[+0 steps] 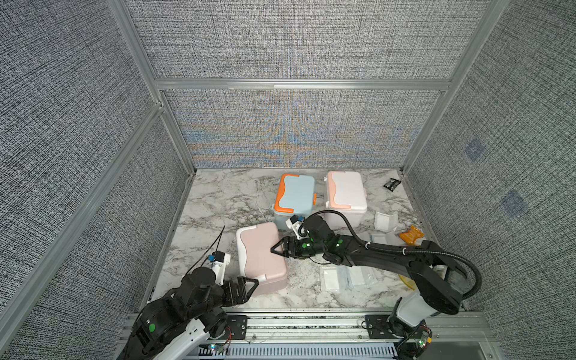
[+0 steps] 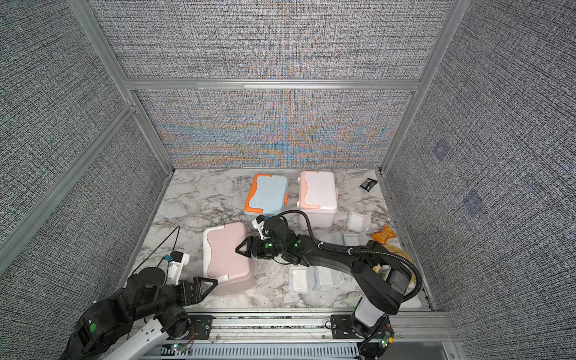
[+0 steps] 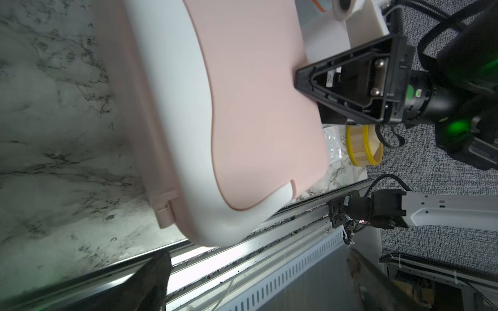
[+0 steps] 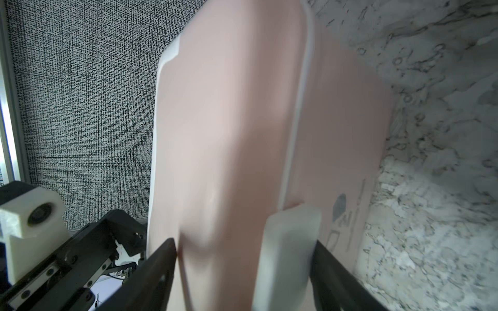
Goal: Open first aid kits and take out gauze
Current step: Move the first aid kit to the center of the board.
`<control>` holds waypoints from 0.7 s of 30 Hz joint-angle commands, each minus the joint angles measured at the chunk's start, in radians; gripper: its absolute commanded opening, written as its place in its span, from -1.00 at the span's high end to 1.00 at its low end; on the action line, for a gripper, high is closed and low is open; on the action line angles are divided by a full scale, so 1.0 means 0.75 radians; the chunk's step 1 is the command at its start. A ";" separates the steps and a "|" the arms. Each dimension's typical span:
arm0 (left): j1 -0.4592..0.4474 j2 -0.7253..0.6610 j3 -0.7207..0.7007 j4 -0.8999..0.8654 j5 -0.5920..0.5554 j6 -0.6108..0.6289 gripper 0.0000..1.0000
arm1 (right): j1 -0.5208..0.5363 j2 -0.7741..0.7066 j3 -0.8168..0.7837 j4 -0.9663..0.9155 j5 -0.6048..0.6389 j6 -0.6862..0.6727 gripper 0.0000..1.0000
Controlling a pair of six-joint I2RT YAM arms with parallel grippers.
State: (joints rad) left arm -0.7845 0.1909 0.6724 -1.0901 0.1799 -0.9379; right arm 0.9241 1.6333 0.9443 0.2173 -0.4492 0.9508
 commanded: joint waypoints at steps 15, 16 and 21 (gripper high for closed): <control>0.000 -0.072 -0.183 0.177 0.024 -0.136 -0.99 | 0.027 -0.134 0.085 -0.249 0.211 -0.212 -0.98; 0.001 -0.065 -0.187 0.191 0.017 -0.139 -0.99 | 0.029 -0.188 0.076 -0.275 0.231 -0.248 -0.98; 0.001 -0.050 -0.193 0.190 -0.031 -0.138 -0.99 | 0.067 -0.408 -0.046 -0.462 0.262 -0.470 -0.98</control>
State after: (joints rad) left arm -0.7845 0.1501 0.5262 -0.9901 0.1974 -1.0393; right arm 0.9539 1.3777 0.9348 0.0013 -0.2905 0.7414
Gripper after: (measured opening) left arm 0.996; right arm 0.989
